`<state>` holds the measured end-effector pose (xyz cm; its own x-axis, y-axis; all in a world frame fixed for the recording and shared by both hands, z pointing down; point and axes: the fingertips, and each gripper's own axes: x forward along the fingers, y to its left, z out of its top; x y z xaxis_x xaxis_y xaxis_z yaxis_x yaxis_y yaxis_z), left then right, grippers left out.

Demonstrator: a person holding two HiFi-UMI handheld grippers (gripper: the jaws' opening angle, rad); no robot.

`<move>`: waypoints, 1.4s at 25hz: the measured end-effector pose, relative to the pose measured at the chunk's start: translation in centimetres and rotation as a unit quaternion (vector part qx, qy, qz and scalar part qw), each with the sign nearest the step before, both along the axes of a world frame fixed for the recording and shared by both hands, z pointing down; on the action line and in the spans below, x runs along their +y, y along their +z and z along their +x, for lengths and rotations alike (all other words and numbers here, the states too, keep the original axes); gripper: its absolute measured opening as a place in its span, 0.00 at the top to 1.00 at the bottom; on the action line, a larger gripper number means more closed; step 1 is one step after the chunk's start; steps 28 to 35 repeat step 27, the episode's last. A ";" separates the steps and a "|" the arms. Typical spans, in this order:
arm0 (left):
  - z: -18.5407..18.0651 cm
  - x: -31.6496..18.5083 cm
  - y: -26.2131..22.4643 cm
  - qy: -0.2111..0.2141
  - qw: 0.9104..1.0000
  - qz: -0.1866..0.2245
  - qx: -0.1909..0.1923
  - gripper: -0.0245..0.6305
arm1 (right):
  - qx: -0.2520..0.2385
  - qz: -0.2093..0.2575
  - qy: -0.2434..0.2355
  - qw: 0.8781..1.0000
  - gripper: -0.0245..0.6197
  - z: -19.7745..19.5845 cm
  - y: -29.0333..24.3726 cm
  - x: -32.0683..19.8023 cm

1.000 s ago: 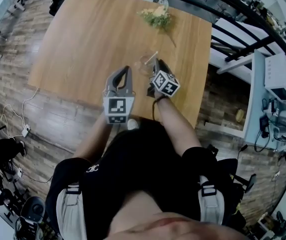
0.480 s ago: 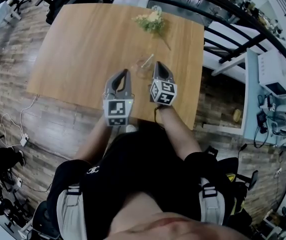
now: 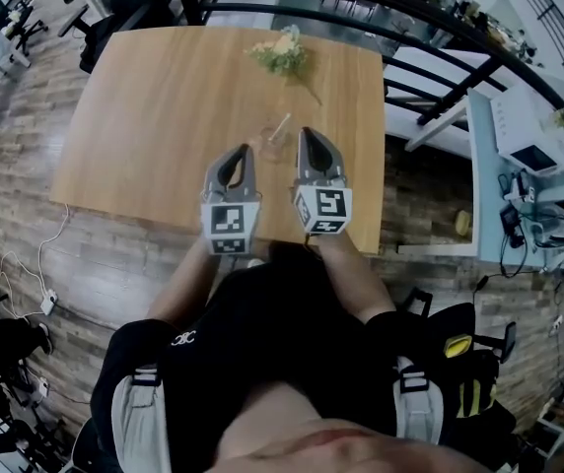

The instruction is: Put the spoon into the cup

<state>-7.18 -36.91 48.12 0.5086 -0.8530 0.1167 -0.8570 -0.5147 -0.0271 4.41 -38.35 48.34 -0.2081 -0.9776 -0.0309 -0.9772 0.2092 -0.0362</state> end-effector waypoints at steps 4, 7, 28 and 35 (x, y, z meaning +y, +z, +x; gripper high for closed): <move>0.5 0.9 -0.2 0.011 1.000 0.003 -0.001 0.94 | 0.008 -0.005 0.021 1.000 0.96 0.8 0.6 1.6; 0.8 1.6 -0.5 0.019 1.000 0.009 -0.003 0.94 | 0.011 -0.012 0.019 1.000 0.96 0.3 1.3 2.8; 0.7 2.2 -0.6 0.021 1.000 0.015 -0.007 0.94 | -0.002 -0.016 -0.011 1.000 0.96 -1.7 1.1 3.8; 0.7 2.2 -0.6 0.021 1.000 0.015 -0.007 0.94 | -0.002 -0.016 -0.011 1.000 0.96 -1.7 1.1 3.8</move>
